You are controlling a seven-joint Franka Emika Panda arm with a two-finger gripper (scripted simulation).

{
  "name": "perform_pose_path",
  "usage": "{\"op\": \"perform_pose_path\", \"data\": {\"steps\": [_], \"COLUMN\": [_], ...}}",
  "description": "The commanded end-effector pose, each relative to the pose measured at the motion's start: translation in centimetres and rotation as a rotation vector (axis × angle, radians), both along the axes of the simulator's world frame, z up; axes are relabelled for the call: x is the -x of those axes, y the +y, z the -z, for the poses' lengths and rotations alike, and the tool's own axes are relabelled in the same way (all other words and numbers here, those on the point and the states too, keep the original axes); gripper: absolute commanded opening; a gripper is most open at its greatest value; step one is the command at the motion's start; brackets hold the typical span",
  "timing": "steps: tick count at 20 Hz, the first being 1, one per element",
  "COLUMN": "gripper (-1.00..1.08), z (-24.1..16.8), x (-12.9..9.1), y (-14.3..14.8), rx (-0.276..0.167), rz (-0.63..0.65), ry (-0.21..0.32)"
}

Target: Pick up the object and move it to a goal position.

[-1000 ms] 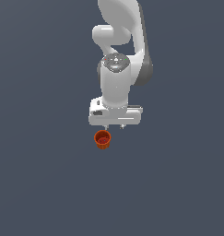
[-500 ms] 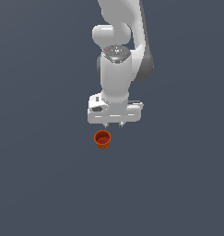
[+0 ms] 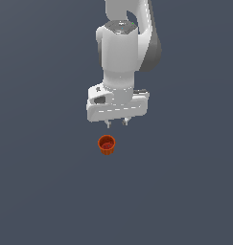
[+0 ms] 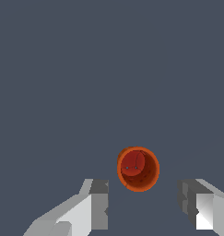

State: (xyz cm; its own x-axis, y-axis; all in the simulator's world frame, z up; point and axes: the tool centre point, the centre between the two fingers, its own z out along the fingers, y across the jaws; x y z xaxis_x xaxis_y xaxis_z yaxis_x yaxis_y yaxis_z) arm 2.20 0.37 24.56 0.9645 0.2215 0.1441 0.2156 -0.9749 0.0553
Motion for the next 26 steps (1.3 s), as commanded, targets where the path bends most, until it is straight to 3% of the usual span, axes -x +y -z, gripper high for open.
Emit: {"op": "perform_pose_path", "data": {"steps": [1,13,26], "gripper": [0.28,0.28,0.28], "z": [-1.7,-9.4,-15.5], "x": [-0.2,-0.3,0.3], "y": [-0.2,-0.9,-2.5], "rx": [0.006,0.009,-0.024], "rz": [-0.043,-0.243,-0.442], "ry": [-0.029,-0.168,-0.313]}}
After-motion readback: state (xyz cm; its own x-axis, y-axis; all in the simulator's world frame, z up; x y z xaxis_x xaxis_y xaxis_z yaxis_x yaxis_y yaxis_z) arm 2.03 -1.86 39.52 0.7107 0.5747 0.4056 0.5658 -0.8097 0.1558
